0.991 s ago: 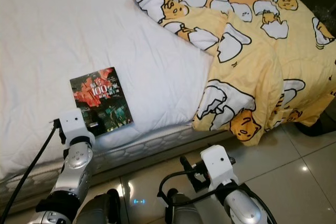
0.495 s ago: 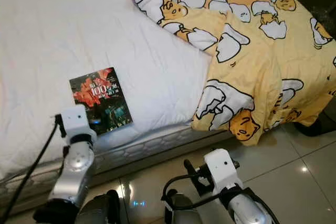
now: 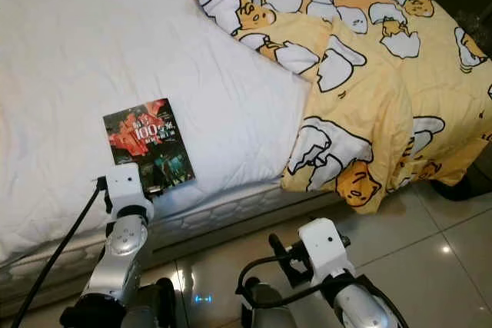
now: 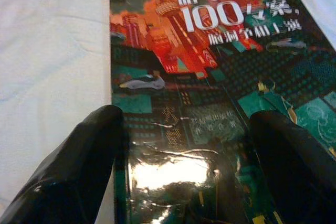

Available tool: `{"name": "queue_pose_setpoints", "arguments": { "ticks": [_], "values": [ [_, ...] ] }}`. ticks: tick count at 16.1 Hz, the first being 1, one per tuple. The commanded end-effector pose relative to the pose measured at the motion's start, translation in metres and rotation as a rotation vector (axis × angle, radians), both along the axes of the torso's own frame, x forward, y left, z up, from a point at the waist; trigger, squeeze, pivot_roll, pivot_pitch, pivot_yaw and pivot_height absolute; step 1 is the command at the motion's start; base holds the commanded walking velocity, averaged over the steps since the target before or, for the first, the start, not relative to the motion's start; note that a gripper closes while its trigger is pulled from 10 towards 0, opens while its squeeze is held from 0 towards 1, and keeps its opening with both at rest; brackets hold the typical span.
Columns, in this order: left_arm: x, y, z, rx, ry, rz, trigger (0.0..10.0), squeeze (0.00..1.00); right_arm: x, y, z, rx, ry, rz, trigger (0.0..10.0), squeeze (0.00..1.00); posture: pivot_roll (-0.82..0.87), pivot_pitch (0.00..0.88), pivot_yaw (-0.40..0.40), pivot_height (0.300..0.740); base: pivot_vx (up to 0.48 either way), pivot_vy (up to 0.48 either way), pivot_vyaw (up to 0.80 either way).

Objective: Clean up the room

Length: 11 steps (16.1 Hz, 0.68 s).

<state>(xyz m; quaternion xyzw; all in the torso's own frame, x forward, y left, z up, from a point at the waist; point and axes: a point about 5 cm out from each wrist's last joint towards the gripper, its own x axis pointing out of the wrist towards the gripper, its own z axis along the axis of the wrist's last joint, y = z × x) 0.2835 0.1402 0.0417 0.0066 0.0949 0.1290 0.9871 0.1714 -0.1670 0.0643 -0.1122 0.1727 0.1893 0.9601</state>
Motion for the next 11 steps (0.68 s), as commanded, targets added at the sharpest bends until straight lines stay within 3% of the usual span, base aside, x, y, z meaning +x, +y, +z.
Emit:
{"name": "queue_pose_setpoints", "arguments": {
  "ticks": [1, 5, 8, 11],
  "values": [
    [-0.002, -0.001, -0.01, 0.015, 0.053, 0.011, 10.0, 0.0, -0.003, -0.002, 0.001, -0.018, 0.001, 0.006, 10.0, 0.0, -0.22, 0.22, -0.09, 0.74, 0.0, 0.0, 0.0],
    [0.008, 0.002, -0.014, 0.032, 0.093, 0.038, 10.0, 0.0, -0.006, -0.002, 0.0, -0.021, 0.006, 0.006, 10.0, 0.0, -0.23, 0.227, -0.093, 0.74, 0.0, 0.0, 0.0],
    [0.015, 0.003, -0.017, -0.002, 0.123, 0.045, 10.0, 0.0, -0.006, -0.002, 0.0, -0.022, 0.01, 0.005, 10.0, 0.0, -0.23, 0.23, -0.092, 0.74, 0.0, 0.0, 0.0],
    [0.014, 0.013, -0.032, -0.139, 0.246, 0.15, 10.0, 0.0, -0.006, -0.002, -0.001, -0.024, 0.011, 0.003, 10.0, 0.0, -0.24, 0.232, -0.089, 0.74, 0.0, 0.0, 0.0]
  ]
}}
